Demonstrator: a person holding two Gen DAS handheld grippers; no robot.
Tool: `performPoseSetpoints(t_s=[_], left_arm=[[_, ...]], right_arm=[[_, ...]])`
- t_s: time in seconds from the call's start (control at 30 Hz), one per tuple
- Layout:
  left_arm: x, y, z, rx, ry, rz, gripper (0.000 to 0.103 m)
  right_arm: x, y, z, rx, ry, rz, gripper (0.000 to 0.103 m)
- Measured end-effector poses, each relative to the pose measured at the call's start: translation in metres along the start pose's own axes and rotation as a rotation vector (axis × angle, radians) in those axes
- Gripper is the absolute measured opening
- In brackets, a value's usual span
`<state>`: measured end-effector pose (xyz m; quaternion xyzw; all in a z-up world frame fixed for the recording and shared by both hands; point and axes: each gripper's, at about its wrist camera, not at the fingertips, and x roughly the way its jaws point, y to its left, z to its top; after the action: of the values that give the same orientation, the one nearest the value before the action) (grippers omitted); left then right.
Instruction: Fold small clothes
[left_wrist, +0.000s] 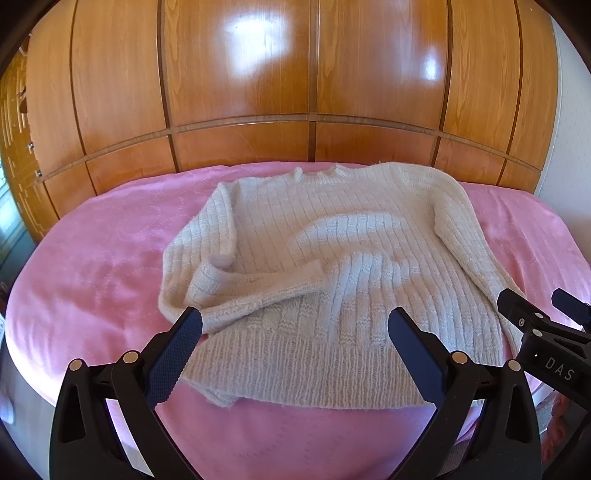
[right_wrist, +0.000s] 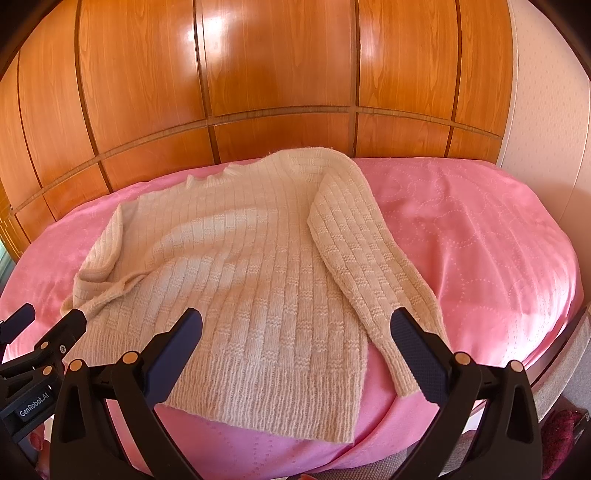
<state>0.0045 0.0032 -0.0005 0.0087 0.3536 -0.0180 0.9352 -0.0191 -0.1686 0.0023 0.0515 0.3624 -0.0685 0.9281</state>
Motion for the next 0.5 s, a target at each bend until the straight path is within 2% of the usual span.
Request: performPoseSetpoints(t_s=[0.5], left_arm=[[0.0000,0.0001,-0.0011,-0.005,0.001,-0.001,0.100]], right_arm=[[0.0014,0.0004,0.0001,-0.001,0.005,-0.001,0.101]])
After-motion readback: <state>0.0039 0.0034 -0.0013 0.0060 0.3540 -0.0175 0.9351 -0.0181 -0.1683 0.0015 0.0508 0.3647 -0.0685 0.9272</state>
